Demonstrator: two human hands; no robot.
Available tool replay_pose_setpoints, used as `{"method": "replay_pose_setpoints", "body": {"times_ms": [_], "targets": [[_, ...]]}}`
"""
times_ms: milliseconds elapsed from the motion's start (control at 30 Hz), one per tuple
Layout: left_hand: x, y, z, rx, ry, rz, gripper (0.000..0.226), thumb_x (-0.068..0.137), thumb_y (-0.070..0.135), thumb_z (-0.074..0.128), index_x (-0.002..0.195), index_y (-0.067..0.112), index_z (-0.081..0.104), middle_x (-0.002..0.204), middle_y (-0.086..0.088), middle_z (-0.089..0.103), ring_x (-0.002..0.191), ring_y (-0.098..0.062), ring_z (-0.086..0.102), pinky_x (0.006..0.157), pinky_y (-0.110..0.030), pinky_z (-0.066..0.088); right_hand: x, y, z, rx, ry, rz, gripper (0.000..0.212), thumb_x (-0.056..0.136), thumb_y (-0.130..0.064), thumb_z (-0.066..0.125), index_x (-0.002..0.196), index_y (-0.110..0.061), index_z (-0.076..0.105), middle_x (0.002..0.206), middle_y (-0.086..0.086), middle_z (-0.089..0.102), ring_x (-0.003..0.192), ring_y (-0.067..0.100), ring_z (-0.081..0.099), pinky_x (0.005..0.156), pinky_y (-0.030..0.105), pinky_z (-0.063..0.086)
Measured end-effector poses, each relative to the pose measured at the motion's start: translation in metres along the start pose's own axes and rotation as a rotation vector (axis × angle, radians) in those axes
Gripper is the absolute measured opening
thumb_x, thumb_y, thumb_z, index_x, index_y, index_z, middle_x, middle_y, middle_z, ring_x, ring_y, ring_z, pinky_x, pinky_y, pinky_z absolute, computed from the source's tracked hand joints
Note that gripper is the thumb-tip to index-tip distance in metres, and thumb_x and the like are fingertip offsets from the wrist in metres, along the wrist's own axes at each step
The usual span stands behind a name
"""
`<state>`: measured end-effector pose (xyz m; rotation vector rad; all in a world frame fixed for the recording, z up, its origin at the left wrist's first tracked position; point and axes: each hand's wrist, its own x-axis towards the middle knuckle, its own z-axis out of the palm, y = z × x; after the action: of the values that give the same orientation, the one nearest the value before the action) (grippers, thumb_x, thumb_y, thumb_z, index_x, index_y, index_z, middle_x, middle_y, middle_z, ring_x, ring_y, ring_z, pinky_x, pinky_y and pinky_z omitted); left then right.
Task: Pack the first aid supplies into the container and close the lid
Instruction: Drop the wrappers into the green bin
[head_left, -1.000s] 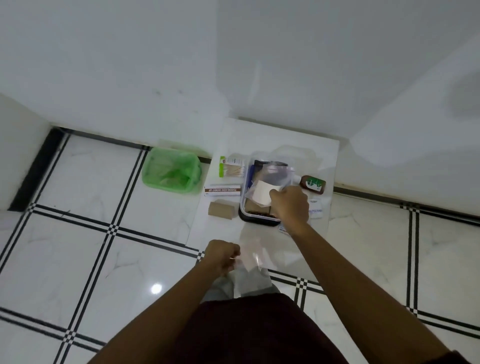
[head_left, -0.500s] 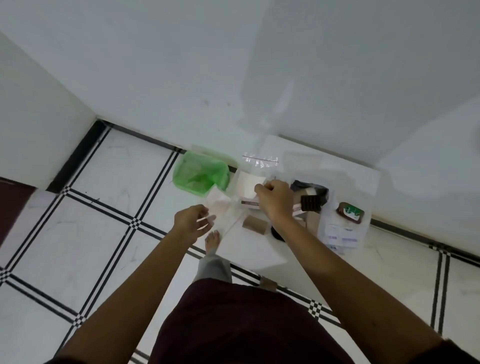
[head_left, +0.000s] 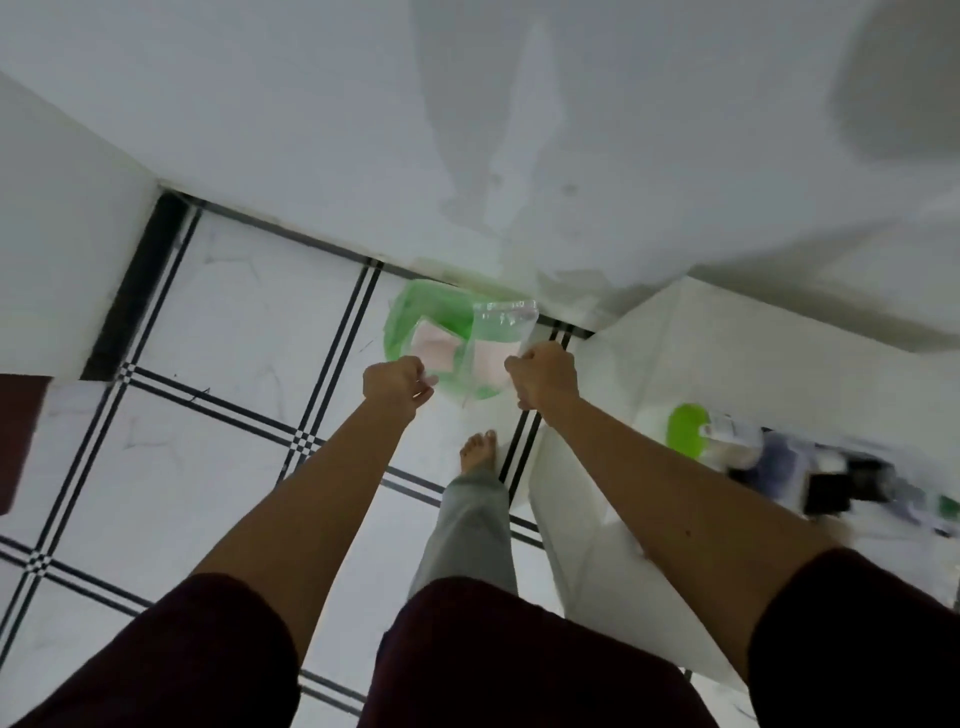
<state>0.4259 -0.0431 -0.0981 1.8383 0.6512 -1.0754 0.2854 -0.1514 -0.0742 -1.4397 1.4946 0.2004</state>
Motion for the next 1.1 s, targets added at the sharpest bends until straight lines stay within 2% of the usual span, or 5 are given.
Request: {"method": "replay_pose_setpoints", "body": {"times_ms": [200, 367, 533, 733, 1100], "targets": [[0.124, 0.018, 0.018, 0.165, 0.029, 0.0, 0.007, 0.079, -0.007, 0.053, 0.083, -0.002, 0.055, 0.105, -0.027, 0.064, 0.081, -0.03, 0.071, 0.063, -0.034, 0.059, 0.094, 0.007, 0.076, -0.03, -0.065, 0.175, 0.016, 0.083, -0.013, 0.06, 0.088, 0.002, 0.061, 0.087, 0.016, 0.069, 0.059, 0.029, 0.069, 0.061, 0.045, 0.062], [0.207, 0.003, 0.041, 0.284, 0.026, 0.025, 0.036, 0.075, 0.001, 0.063, 0.111, -0.005, 0.059, 0.104, -0.024, 0.065, 0.079, -0.03, 0.069, 0.069, -0.038, 0.059, 0.164, 0.023, 0.126, -0.026, -0.174, 0.222, 0.032, 0.086, -0.023, 0.059, 0.105, 0.002, 0.059, 0.109, 0.019, 0.068, 0.062, 0.029, 0.07, 0.063, 0.046, 0.062], [0.233, -0.017, 0.044, 0.632, 0.123, 0.213, 0.039, 0.08, 0.017, 0.064, 0.114, -0.001, 0.059, 0.108, -0.018, 0.064, 0.105, -0.036, 0.06, 0.089, -0.039, 0.051, 0.19, 0.045, 0.15, -0.273, -0.334, 0.199, 0.039, 0.088, -0.028, 0.053, 0.116, -0.001, 0.053, 0.092, 0.011, 0.055, 0.09, 0.033, 0.064, 0.076, 0.041, 0.057], [0.166, -0.04, 0.031, 0.867, 0.034, 0.517, 0.032, 0.087, 0.011, 0.056, 0.117, -0.001, 0.058, 0.118, -0.018, 0.065, 0.111, -0.032, 0.058, 0.093, -0.03, 0.04, 0.141, 0.054, 0.139, -0.363, -0.166, -0.025, 0.021, 0.089, -0.02, 0.048, 0.102, -0.005, 0.056, 0.095, 0.012, 0.058, 0.088, 0.03, 0.059, 0.066, 0.031, 0.04], [-0.109, -0.05, 0.059, 0.806, -0.115, 1.109, 0.029, 0.088, 0.008, 0.057, 0.116, 0.002, 0.06, 0.119, -0.014, 0.064, 0.111, -0.026, 0.058, 0.094, -0.026, 0.039, -0.048, 0.046, -0.054, -0.323, 0.187, -0.489, 0.018, 0.089, -0.018, 0.048, 0.098, -0.005, 0.057, 0.104, 0.013, 0.06, 0.097, 0.031, 0.056, 0.075, 0.037, 0.047]]}}
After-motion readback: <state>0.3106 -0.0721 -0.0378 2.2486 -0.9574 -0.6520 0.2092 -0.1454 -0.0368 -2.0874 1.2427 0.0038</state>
